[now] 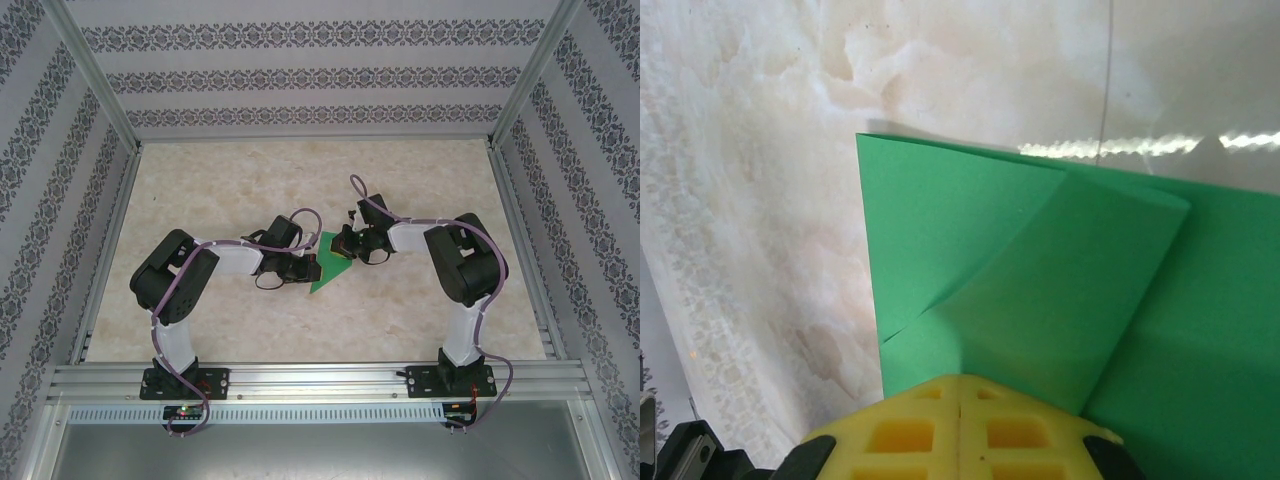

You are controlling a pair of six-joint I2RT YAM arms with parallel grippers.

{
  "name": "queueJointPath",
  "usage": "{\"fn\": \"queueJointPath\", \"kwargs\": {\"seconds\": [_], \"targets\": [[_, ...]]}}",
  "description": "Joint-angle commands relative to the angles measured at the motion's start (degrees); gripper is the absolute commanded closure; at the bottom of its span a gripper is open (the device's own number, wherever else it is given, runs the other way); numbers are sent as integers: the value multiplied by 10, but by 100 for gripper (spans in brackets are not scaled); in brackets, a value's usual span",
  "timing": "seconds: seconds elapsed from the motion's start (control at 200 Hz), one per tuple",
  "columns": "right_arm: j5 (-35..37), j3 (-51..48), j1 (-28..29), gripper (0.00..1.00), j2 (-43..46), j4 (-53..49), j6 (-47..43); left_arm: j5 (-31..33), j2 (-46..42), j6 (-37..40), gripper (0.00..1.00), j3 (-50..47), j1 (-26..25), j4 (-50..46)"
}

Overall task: Fold a paper plane with a square sheet of paper (pick it up from the middle)
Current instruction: Fourth fold the wing at the center of the table.

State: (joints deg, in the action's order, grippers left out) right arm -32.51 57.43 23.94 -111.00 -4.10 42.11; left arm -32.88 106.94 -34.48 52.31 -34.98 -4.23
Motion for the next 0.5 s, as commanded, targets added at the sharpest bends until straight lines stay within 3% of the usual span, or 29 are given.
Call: {"fn": "queueJointPath", "kwargs": {"seconds": [0.0,0.495], "targets": [[76,21,-31,94,-26,5,-22,81,42,23,100,-44,2,-117],[67,58,-60,93,-55,-4,-24,78,48,26,100,-46,1,-118]]}}
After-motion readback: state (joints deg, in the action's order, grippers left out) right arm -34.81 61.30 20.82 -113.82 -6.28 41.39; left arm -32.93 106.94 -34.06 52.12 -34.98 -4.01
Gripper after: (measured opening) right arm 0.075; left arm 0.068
